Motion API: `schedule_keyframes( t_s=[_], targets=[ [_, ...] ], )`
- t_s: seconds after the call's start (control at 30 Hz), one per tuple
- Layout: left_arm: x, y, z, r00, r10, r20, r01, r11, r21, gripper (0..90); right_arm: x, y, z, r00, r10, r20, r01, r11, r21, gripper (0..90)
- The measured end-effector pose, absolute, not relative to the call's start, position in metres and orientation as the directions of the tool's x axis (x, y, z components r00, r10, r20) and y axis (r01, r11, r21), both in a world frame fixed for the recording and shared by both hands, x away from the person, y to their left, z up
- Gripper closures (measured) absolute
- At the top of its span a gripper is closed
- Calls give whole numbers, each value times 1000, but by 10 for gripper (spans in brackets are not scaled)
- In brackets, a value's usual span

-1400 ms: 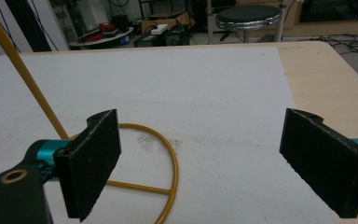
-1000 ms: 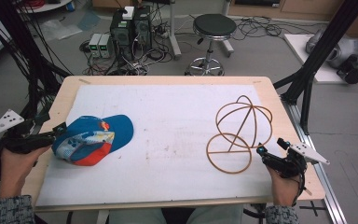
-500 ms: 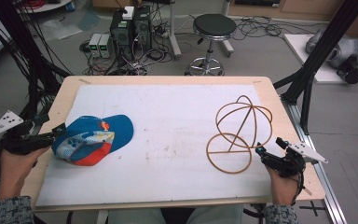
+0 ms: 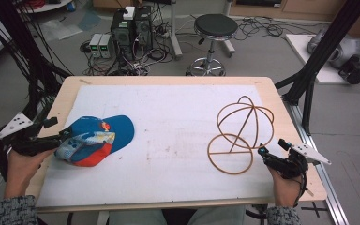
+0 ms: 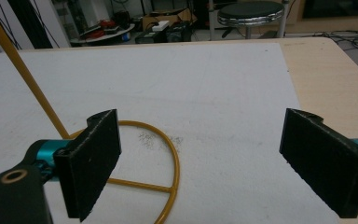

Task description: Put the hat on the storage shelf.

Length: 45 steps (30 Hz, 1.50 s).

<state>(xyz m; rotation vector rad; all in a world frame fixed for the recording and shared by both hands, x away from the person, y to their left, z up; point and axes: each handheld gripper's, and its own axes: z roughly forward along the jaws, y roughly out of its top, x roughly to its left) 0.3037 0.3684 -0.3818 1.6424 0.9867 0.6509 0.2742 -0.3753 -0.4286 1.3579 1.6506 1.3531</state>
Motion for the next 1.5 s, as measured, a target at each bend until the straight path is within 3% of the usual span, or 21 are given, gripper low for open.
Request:
schedule_keyframes(
  t_s=[0.33,0.97,1.27,1.5],
  targets=[
    [310,362,-392,514,857,-39,320,-150,935,272,275,-375,-428,-295,944,144,329,-42,943,116],
    [313,357,-396,567,820,-71,363,-172,916,473,275,-375,-429,-296,944,145,332,-41,942,116],
    [313,355,-396,587,805,-86,370,-173,913,647,275,-375,-429,-291,946,146,335,-42,941,116],
    [312,355,-395,582,798,-155,375,-95,922,814,275,-376,-429,-287,946,148,340,-44,939,116]
  ],
)
